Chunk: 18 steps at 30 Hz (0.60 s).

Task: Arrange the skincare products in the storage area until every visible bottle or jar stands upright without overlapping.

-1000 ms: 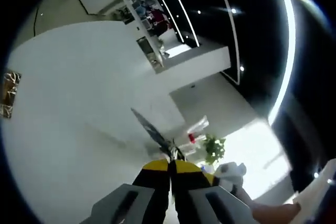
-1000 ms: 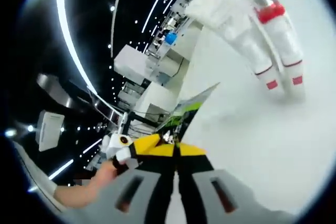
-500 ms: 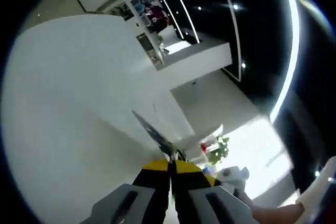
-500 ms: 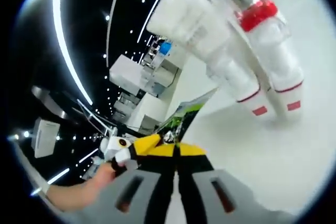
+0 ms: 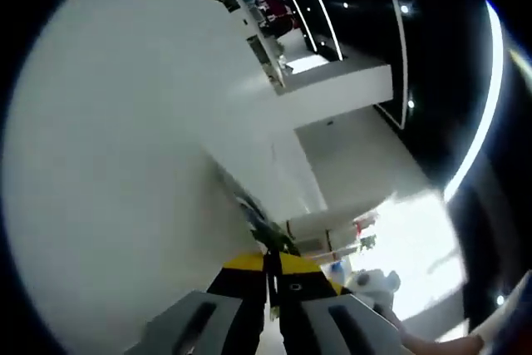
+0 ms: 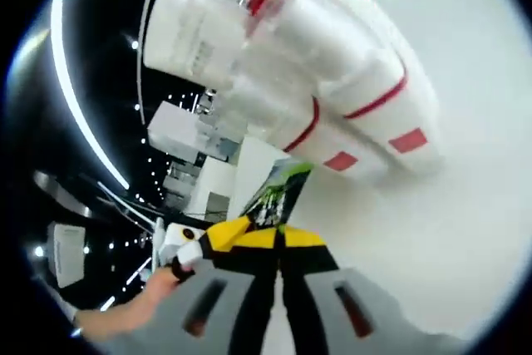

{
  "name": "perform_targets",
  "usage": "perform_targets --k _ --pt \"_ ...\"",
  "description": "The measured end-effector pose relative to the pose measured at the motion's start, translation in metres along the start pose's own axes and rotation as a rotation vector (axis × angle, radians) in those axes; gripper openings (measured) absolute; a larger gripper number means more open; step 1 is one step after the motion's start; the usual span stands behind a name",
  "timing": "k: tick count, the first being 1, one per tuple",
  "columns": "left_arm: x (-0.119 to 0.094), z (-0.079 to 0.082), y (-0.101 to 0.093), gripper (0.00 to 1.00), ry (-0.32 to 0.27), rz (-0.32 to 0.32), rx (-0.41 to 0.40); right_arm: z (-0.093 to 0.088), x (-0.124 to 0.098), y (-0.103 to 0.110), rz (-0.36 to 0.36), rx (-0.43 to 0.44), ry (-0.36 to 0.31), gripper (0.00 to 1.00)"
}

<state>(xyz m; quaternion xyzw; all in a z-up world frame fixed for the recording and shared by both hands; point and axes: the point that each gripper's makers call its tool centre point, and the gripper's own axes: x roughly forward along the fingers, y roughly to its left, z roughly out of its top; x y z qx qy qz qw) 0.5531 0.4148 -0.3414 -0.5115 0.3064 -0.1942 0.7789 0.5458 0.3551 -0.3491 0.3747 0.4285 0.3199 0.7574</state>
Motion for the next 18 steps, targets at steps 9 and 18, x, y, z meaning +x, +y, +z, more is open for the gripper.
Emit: perform_targets --k 9,18 --pt "-0.031 -0.002 0.021 0.15 -0.029 0.156 0.101 -0.015 0.006 -0.001 -0.009 0.084 0.011 0.01" --pt "-0.038 0.001 0.03 0.19 -0.057 0.184 0.116 -0.022 0.005 -0.012 -0.049 0.146 0.042 0.02"
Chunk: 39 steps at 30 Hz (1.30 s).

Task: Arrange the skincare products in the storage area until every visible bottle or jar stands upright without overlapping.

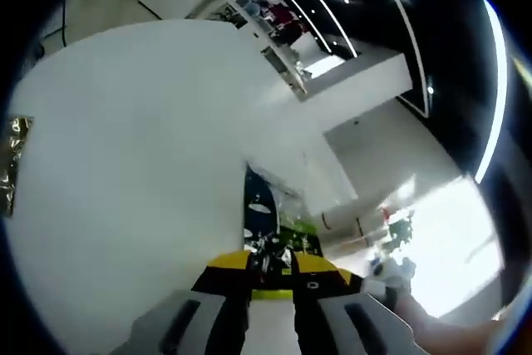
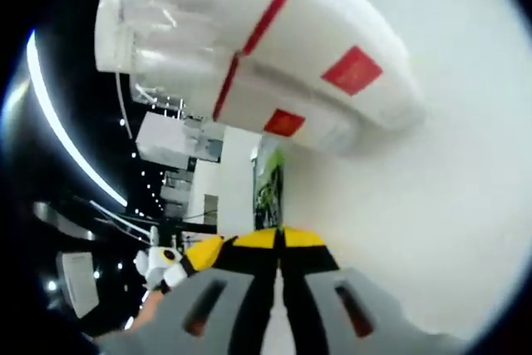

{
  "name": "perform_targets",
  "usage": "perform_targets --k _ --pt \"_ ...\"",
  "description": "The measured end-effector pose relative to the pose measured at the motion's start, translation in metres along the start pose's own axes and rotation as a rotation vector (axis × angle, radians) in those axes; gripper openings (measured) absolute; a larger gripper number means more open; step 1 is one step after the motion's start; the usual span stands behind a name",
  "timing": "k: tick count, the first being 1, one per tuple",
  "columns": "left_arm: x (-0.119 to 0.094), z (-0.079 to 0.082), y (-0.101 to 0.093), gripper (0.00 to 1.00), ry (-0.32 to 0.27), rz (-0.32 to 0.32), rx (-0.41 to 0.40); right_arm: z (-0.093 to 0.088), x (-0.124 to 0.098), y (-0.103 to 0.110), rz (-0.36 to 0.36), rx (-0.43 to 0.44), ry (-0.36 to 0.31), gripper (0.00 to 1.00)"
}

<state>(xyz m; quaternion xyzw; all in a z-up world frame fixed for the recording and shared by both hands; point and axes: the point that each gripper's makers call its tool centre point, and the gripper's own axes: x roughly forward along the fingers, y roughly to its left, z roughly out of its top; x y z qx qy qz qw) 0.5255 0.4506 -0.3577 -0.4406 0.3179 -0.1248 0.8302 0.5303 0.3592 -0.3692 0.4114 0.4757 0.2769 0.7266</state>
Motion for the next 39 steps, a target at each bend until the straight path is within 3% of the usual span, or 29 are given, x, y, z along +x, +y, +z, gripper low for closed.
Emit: perform_targets --k 7,10,15,18,24,28,29,30,33,39 --pt "-0.001 -0.015 -0.001 0.2 0.025 0.006 0.002 0.0 -0.005 -0.014 -0.058 0.048 -0.011 0.02" --pt "-0.004 -0.022 -0.004 0.2 0.039 0.002 0.01 0.009 -0.006 -0.02 -0.06 0.08 -0.048 0.02" --pt "-0.013 -0.034 -0.009 0.19 0.054 -0.012 0.018 0.012 -0.002 -0.024 -0.065 0.081 -0.035 0.03" --pt "-0.027 -0.046 -0.016 0.19 0.069 -0.024 0.018 0.013 0.001 -0.023 -0.054 0.117 -0.026 0.03" --pt "-0.056 -0.059 -0.024 0.19 0.064 -0.039 0.003 0.02 0.002 -0.02 -0.067 0.084 -0.033 0.03" --pt "-0.073 -0.062 -0.024 0.19 0.056 -0.036 0.003 0.024 -0.001 -0.016 -0.055 0.078 -0.053 0.13" --pt "-0.08 -0.062 -0.023 0.2 0.049 -0.029 0.007 0.027 -0.005 -0.012 -0.051 0.043 -0.073 0.16" --pt "-0.085 -0.062 -0.021 0.2 0.044 -0.025 0.008 0.028 -0.011 -0.013 -0.09 -0.058 -0.082 0.17" --pt "-0.108 -0.057 -0.016 0.22 -0.004 -0.009 -0.005 0.02 -0.017 -0.008 -0.086 -0.056 -0.069 0.24" --pt "-0.139 -0.047 -0.011 0.31 -0.075 0.007 0.014 0.006 -0.047 -0.004 -0.116 -0.154 -0.093 0.25"
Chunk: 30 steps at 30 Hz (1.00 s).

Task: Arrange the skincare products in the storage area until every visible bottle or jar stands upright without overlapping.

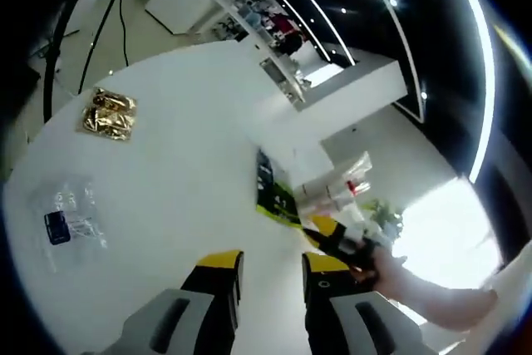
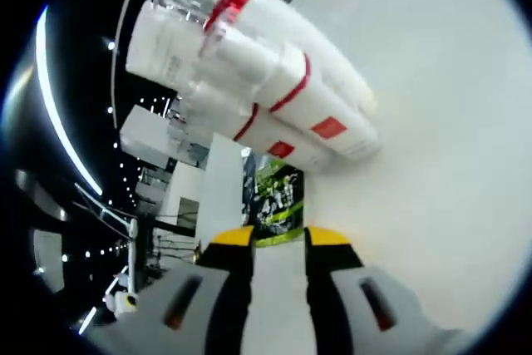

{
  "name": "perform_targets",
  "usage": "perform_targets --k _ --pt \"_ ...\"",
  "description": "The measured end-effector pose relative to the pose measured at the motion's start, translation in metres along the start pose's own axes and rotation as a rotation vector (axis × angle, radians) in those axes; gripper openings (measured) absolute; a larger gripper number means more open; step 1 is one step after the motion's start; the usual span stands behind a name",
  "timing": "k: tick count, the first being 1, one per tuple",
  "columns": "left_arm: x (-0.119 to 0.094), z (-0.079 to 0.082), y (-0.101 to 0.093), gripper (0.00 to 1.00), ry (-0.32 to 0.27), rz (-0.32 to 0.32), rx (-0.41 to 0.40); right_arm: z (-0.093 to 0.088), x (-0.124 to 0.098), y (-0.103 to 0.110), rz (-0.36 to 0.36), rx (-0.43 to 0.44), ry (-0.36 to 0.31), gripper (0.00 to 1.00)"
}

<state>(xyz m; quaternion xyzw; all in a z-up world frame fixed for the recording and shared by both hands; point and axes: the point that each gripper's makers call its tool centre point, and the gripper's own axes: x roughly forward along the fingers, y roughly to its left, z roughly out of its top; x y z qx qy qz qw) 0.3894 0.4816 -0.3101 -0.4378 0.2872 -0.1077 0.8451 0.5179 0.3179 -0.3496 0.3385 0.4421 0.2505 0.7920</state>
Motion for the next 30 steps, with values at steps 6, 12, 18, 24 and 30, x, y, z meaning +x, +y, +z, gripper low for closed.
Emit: perform_targets --k 6,12,18,24,30 --pt "-0.043 0.032 -0.007 0.4 -0.17 -0.027 0.095 -0.038 -0.035 0.037 0.099 -0.199 0.03 0.28" --pt "-0.068 0.031 0.002 0.4 -0.167 -0.024 0.104 -0.071 -0.063 0.074 0.218 -0.338 0.058 0.4" --pt "-0.073 0.015 0.027 0.55 0.005 0.039 0.33 -0.11 -0.097 0.082 0.247 -0.378 0.107 0.41" --pt "-0.076 0.024 0.057 0.63 0.101 0.169 0.544 -0.128 -0.127 0.074 0.246 -0.467 0.129 0.41" --pt "-0.065 0.031 0.093 0.69 0.26 0.214 0.677 -0.137 -0.148 0.063 0.237 -0.461 0.135 0.4"
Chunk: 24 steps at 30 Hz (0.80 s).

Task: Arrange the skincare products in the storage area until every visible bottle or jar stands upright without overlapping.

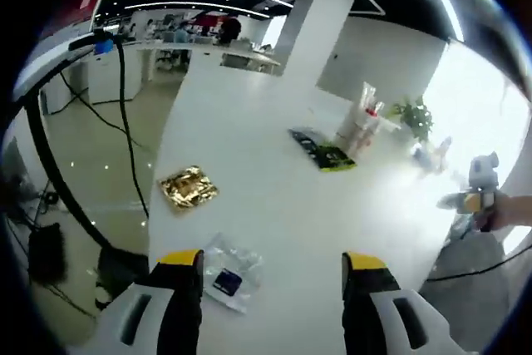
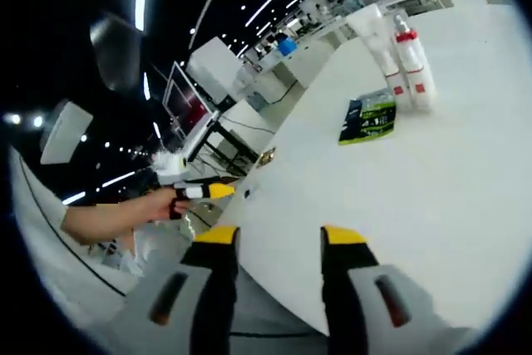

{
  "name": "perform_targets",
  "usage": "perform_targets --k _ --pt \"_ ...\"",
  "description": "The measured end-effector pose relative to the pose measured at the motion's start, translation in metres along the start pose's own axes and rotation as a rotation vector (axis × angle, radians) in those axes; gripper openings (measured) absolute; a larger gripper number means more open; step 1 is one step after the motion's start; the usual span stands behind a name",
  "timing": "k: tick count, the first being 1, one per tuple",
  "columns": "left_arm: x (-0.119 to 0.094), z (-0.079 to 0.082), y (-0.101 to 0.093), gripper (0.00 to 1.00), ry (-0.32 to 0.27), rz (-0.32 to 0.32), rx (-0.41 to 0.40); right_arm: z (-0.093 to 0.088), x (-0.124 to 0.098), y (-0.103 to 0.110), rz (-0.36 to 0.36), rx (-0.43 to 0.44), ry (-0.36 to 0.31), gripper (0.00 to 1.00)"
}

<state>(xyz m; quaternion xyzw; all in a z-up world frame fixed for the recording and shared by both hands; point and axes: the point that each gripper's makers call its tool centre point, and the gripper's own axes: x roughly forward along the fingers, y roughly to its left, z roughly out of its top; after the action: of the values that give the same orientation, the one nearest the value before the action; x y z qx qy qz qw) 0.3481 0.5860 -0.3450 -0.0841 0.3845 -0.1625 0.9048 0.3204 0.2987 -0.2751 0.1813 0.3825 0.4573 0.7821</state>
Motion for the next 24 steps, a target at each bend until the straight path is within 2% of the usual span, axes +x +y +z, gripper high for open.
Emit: perform_targets --k 2,5,13,14,17,18,21,24 --pt "0.006 -0.006 0.006 0.68 0.076 0.011 0.146 -0.005 -0.005 0.0 -0.011 -0.006 0.007 0.4" --pt "0.015 -0.019 0.006 0.68 0.186 -0.003 0.25 -0.007 -0.012 0.002 -0.018 0.0 0.011 0.4" --pt "0.025 -0.03 0.015 0.59 0.287 0.009 0.326 -0.007 -0.021 0.002 -0.032 -0.014 0.045 0.39" --pt "0.028 -0.026 0.019 0.56 0.285 0.013 0.371 -0.007 -0.022 0.001 -0.034 -0.016 0.049 0.39" --pt "0.028 -0.026 0.02 0.54 0.293 0.011 0.381 -0.006 -0.022 -0.003 -0.042 -0.014 0.057 0.37" --pt "0.027 -0.027 0.021 0.54 0.3 0.012 0.419 -0.006 -0.021 -0.004 -0.043 -0.011 0.057 0.37" --pt "0.026 -0.028 0.02 0.52 0.284 0.02 0.388 -0.006 -0.018 -0.005 -0.044 -0.015 0.071 0.37" --pt "0.022 -0.031 0.016 0.41 0.248 0.014 0.383 -0.004 -0.013 -0.001 -0.036 -0.011 0.062 0.36"
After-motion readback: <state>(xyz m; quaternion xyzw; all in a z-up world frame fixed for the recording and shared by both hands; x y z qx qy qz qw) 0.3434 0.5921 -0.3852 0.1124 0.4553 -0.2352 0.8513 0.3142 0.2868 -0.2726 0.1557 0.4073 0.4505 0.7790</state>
